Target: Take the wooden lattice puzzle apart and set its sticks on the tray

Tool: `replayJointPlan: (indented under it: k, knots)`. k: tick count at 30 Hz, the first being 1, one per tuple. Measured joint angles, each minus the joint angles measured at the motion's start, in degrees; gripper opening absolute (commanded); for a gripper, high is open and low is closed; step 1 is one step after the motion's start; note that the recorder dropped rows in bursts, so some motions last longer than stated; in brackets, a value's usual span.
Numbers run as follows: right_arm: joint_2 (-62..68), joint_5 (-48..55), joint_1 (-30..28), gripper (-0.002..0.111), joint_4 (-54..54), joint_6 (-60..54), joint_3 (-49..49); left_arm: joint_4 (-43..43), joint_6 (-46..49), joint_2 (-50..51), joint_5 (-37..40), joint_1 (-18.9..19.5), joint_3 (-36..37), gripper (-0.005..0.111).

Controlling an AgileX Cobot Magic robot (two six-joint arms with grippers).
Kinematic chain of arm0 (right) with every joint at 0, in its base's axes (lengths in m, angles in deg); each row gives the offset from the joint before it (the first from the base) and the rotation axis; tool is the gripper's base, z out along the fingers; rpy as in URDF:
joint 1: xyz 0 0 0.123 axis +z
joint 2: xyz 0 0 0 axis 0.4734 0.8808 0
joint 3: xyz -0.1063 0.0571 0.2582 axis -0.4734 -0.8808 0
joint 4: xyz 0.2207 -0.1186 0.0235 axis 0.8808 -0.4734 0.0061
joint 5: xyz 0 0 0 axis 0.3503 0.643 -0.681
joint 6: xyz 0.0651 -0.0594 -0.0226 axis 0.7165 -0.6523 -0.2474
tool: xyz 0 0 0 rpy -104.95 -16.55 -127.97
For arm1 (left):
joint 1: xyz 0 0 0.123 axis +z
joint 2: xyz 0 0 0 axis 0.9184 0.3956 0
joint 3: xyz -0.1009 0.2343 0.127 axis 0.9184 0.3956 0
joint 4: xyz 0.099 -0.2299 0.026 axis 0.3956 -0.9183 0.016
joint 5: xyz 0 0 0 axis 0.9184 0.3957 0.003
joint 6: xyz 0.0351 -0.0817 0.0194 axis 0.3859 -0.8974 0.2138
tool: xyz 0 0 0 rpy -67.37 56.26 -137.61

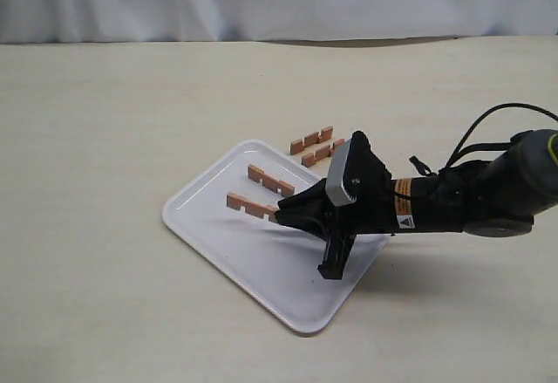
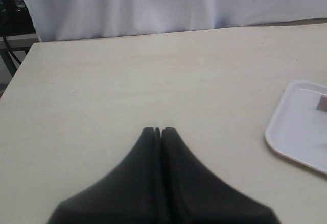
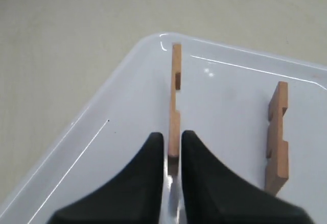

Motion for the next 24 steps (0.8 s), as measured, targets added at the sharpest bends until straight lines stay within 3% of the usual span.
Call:
replayJointPlan:
  k: [3,5,10,14,18,19,21,24]
  knots:
    - [0.0,0.0,0.0,0.052,0.29,0.36,0.0,0.0,0.0,0.0,0.0,0.0,0.0,0.0]
    - [0.0,0.0,0.0,0.059,1.37,0.6,0.0,0.0,0.0,0.0,0.0,0.0,0.0,0.0]
    - [0.23,-5.14,0.0,0.059,4.35,1.37,0.0,0.0,0.0,0.0,0.0,0.0,0.0,0.0]
    - [-0.86,-6.85,0.0,0.059,12.87,5.95,0.0,0.0,0.0,0.0,0.0,0.0,0.0,0.0]
    - [-5.47,3.17,0.0,0.059,23.24,6.99,0.14,0.0,0.0,0.0,0.0,0.0,0.0,0.0]
    - [-6.99,8.99,0.0,0.059,31.26,6.54,0.17,0.0,0.0,0.0,0.0,0.0,0.0,0.0]
    - [-7.87,14.79,0.0,0.068,43.09,4.36,0.17,0.0,0.0,0.0,0.0,0.0,0.0,0.0]
    - [-7.61,17.23,0.0,0.078,47.49,3.42,0.17,0.0,0.0,0.0,0.0,0.0,0.0,0.0]
